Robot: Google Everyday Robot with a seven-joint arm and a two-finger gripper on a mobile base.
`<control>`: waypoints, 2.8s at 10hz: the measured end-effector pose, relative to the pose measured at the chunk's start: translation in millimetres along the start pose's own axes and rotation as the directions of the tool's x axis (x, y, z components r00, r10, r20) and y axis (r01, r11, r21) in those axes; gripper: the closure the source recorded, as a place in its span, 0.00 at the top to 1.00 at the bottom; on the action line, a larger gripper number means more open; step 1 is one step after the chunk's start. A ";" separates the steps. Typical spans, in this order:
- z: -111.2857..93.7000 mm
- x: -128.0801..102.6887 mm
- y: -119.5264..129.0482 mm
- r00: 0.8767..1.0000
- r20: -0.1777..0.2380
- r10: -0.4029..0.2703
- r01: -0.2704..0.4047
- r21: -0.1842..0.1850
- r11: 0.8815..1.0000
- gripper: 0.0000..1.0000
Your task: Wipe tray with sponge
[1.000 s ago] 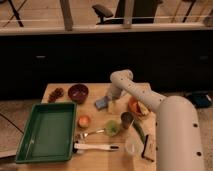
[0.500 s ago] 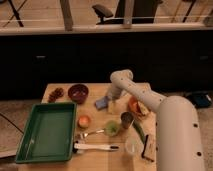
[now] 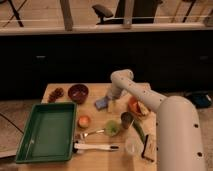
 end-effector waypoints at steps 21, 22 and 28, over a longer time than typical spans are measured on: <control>5.7 0.9 1.6 1.000 0.006 0.001 -0.001 -0.009 1.000 0.80; 5.6 0.9 1.6 1.000 0.006 0.001 -0.001 -0.009 1.000 0.80; -6.4 -11.6 6.1 0.997 -0.011 -0.078 0.079 0.018 0.997 0.52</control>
